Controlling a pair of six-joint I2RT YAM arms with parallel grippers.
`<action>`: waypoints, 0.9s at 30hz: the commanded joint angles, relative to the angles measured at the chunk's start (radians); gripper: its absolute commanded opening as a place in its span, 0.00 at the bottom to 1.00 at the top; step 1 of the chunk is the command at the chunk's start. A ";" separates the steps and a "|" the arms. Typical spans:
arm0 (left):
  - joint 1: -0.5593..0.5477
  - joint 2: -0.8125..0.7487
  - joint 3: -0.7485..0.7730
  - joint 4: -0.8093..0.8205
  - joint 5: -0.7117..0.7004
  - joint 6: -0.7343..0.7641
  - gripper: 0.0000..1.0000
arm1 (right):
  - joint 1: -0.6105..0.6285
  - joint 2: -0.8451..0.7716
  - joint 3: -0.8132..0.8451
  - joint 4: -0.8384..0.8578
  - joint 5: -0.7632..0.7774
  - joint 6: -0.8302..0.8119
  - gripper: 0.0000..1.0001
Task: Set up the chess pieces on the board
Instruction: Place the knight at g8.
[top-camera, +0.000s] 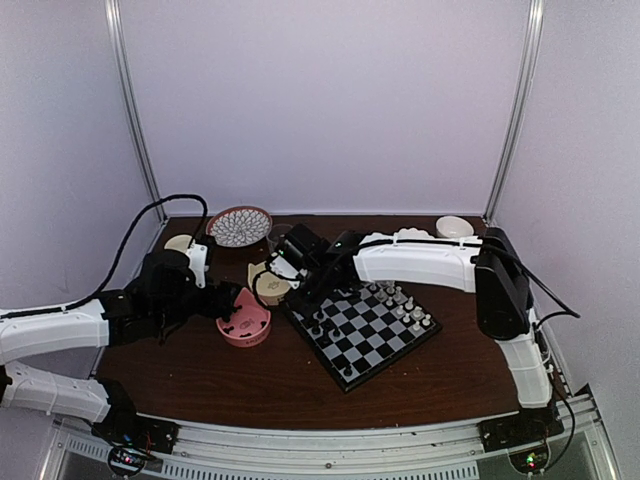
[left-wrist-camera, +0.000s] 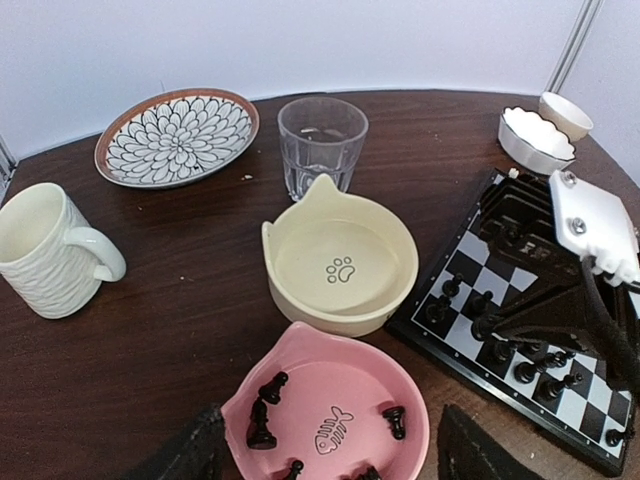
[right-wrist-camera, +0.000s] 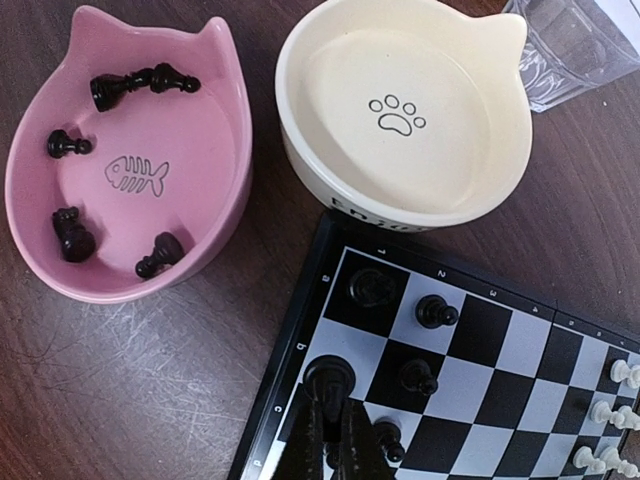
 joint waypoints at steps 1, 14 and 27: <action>0.009 -0.018 -0.009 0.017 -0.024 -0.017 0.73 | 0.001 0.030 0.051 -0.024 0.044 -0.014 0.00; 0.010 -0.010 -0.007 -0.012 -0.024 -0.017 0.73 | 0.001 0.066 0.072 -0.034 0.078 -0.015 0.00; 0.010 -0.004 -0.004 -0.016 -0.021 -0.016 0.73 | 0.001 0.094 0.087 -0.043 0.080 -0.045 0.00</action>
